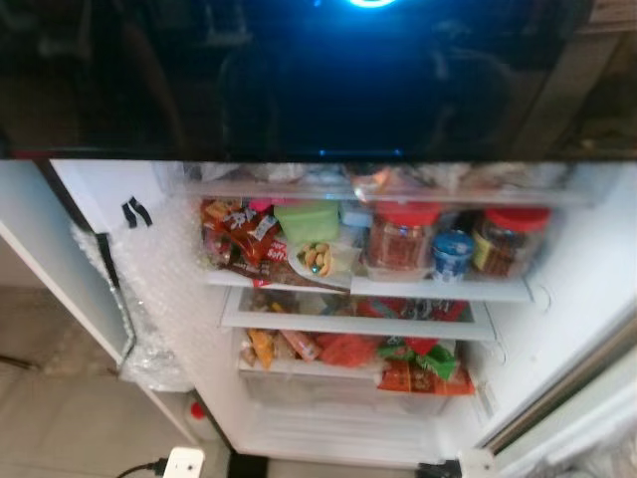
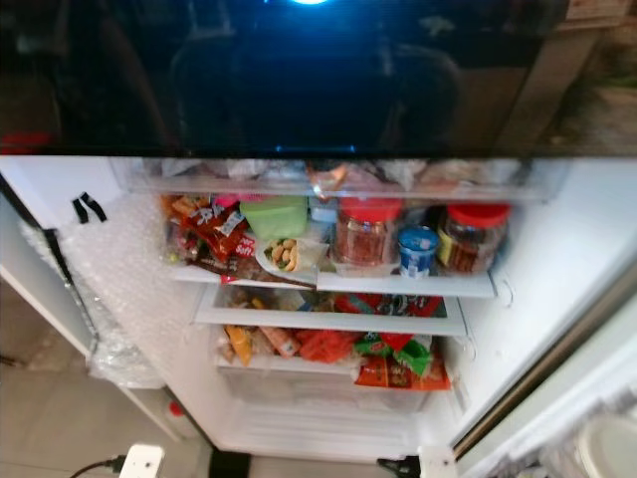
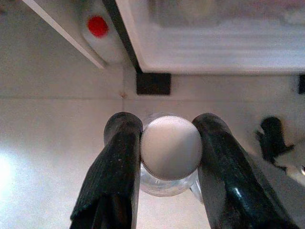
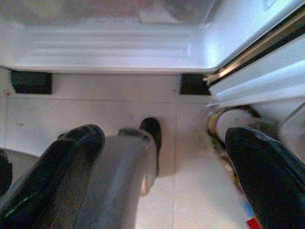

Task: Restocking fridge

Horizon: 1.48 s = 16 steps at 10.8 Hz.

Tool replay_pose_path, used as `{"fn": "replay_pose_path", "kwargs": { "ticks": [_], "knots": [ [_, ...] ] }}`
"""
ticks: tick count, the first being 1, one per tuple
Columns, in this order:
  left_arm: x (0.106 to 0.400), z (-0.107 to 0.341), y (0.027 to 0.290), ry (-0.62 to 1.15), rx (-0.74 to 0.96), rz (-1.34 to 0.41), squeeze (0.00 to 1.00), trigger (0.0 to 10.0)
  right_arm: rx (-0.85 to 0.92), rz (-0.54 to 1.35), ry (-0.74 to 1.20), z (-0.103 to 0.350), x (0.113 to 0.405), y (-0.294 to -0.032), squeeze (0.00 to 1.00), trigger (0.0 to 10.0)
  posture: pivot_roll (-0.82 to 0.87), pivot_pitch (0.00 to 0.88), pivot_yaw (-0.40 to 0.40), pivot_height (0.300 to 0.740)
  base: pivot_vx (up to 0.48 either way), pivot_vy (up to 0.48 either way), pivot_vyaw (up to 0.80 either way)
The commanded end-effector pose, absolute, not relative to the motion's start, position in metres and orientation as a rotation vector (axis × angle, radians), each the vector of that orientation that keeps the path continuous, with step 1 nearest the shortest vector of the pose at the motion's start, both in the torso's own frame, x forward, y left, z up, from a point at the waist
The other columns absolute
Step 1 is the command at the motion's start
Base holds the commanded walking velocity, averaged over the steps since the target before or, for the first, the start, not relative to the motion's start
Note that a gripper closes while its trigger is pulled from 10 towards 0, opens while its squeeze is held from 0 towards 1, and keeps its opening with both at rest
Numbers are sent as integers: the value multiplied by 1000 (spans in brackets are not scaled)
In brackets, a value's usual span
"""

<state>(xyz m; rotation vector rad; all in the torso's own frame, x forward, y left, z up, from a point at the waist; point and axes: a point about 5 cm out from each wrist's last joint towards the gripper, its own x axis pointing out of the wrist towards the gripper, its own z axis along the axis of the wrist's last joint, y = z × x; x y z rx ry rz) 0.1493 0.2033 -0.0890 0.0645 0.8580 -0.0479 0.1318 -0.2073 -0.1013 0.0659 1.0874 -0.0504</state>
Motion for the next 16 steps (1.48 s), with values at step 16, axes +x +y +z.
{"fn": "replay_pose_path", "kwargs": {
  "ticks": [16],
  "knots": [
    [268, 27, 161, 113, 12, -252, 0, 10000, 68, -114, 1070, -102, 126, -210, 0, 10000, -129, 0, 79, 740, 0, 0, 0]
  ]
}}
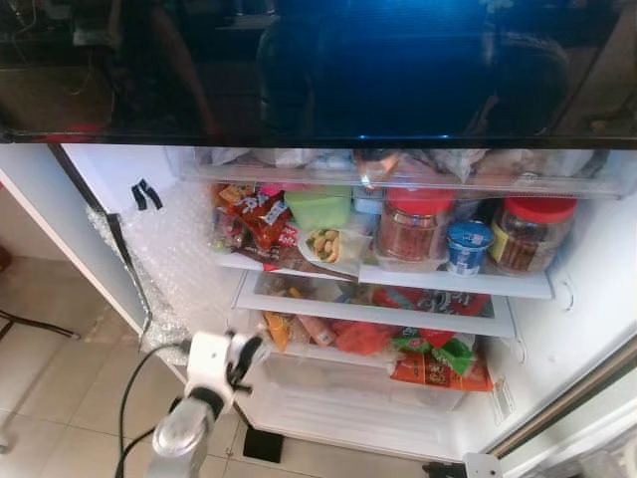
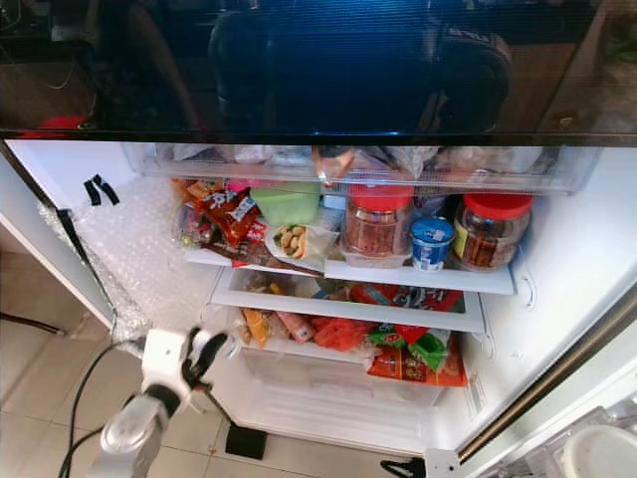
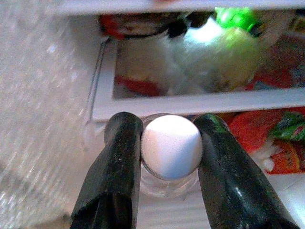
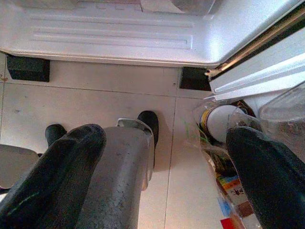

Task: Restocking fridge

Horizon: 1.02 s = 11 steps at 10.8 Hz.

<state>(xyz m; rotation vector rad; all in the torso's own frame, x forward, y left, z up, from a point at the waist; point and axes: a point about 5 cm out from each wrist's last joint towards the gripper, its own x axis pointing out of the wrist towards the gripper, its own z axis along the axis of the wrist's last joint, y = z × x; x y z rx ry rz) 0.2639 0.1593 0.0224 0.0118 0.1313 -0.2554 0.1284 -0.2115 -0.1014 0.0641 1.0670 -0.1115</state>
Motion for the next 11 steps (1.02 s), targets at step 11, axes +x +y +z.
{"fn": "replay_pose_path", "kwargs": {
  "ticks": [11],
  "knots": [
    [284, 32, 162, 163, -30, -267, 0, 10000, 52, -181, 1048, -101, 129, -212, 0, 10000, -153, 1, 92, 740, 0, 0, 0]
  ]
}}
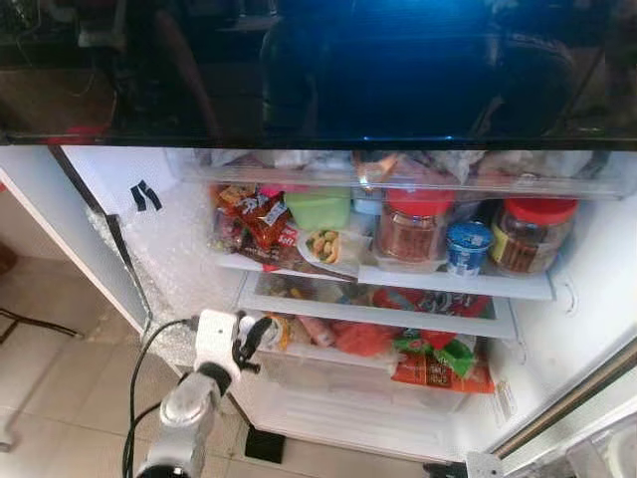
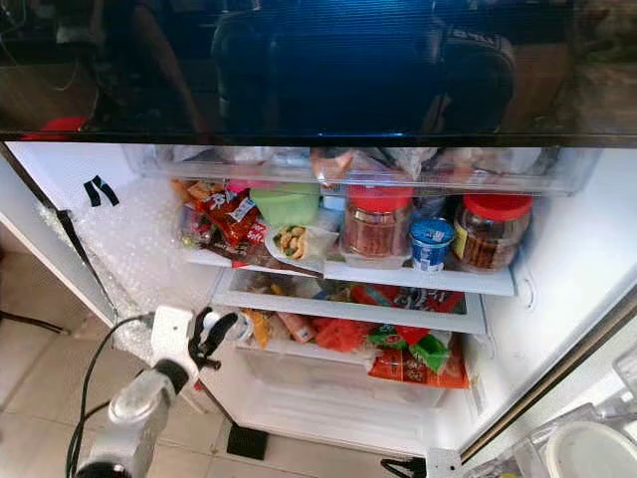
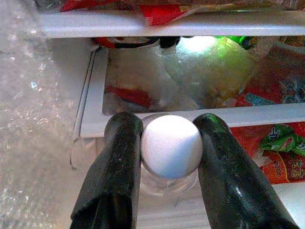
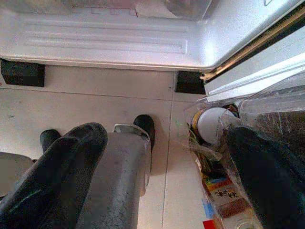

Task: Restocking fridge

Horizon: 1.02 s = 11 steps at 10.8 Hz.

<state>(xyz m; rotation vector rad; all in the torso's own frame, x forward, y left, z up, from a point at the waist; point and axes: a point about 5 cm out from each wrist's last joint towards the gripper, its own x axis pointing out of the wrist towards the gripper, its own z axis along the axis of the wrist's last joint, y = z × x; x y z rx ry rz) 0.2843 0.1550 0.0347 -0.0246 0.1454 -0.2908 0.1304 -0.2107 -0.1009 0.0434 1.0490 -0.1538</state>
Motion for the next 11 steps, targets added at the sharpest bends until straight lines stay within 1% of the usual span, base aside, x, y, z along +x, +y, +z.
{"fn": "replay_pose_path", "kwargs": {
  "ticks": [1, 5, 7, 8, 11],
  "knots": [
    [285, 33, 164, 160, -29, -263, 0, 10000, 48, -183, 1051, -101, 130, -213, 0, 10000, -151, 0, 91, 740, 0, 0, 0],
    [288, 35, 168, 154, -18, -240, 0, 10000, 46, -171, 1055, -101, 130, -211, 0, 10000, -150, 0, 94, 735, 0, 0, 0],
    [290, 36, 169, 151, -16, -237, 0, 10000, 50, -162, 1055, -101, 130, -210, 0, 10000, -152, 0, 96, 700, 0, 0, 0],
    [291, 37, 169, 145, -7, -238, 0, 10000, 49, -163, 1055, -101, 130, -210, 0, 10000, -153, 0, 97, 690, 0, 0, 0],
    [296, 44, 163, 119, -8, -256, 0, 10000, 52, -160, 1048, -101, 130, -210, 0, 10000, -158, 0, 98, 690, 0, 0, 0]
  ]
}}
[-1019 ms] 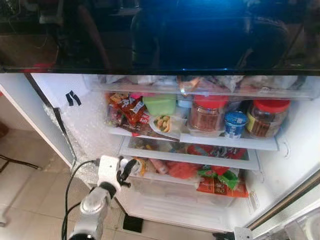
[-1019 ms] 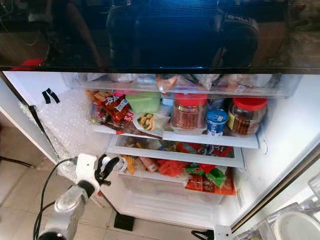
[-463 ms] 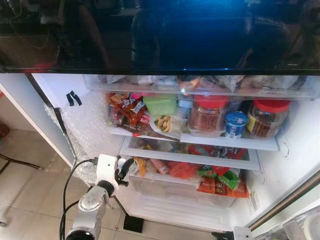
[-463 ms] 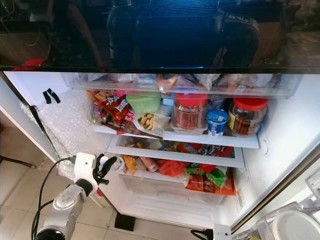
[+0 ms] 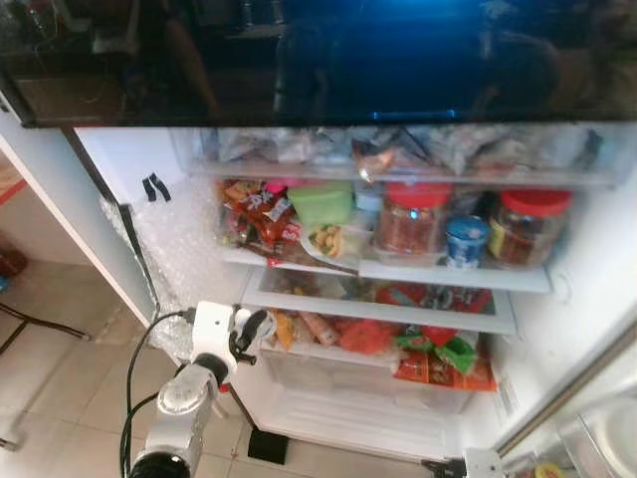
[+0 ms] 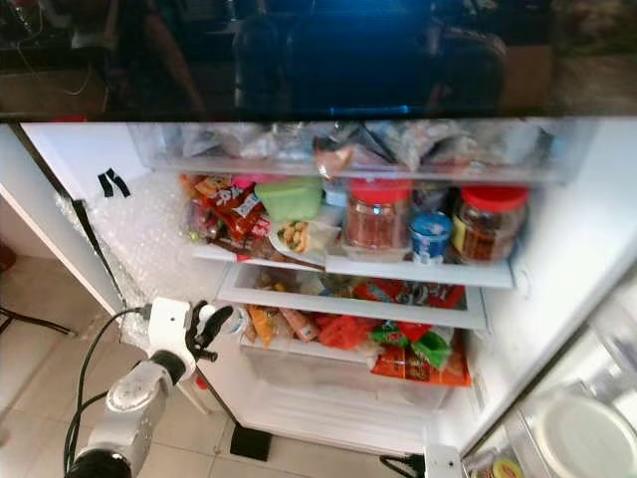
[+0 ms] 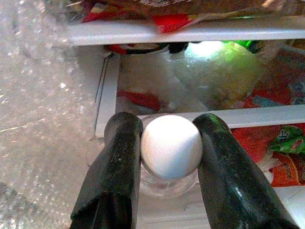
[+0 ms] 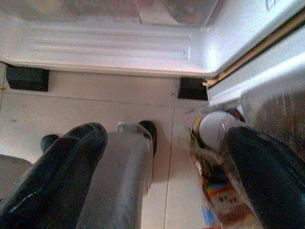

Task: Restocking fridge

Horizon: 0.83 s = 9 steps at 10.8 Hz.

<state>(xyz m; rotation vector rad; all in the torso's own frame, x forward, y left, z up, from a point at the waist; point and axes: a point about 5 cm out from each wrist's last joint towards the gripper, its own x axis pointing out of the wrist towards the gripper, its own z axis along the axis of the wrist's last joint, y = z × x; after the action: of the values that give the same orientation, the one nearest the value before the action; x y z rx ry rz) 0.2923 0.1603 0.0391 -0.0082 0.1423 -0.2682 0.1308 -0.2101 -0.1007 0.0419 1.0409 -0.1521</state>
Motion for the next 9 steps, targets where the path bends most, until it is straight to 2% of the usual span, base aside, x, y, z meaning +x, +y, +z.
{"fn": "replay_pose_path", "kwargs": {
  "ticks": [1, 3, 6, 9],
  "knots": [
    [296, 44, 162, 120, -6, -262, 0, 10000, 53, -161, 1048, -101, 130, -210, 0, 10000, -159, 0, 98, 690, 0, 0, 0],
    [296, 44, 161, 119, -9, -263, 0, 10000, 56, -160, 1051, -101, 129, -210, 0, 10000, -154, 0, 93, 685, 0, 0, 0],
    [295, 43, 160, 121, -12, -264, 0, 10000, 61, -146, 1056, -102, 128, -210, 0, 10000, -152, 1, 89, 625, 0, 0, 0],
    [298, 47, 159, 102, -7, -261, 0, 10000, 68, -143, 1046, -101, 129, -210, 0, 10000, -149, 5, 84, 620, 0, 0, 0]
  ]
}}
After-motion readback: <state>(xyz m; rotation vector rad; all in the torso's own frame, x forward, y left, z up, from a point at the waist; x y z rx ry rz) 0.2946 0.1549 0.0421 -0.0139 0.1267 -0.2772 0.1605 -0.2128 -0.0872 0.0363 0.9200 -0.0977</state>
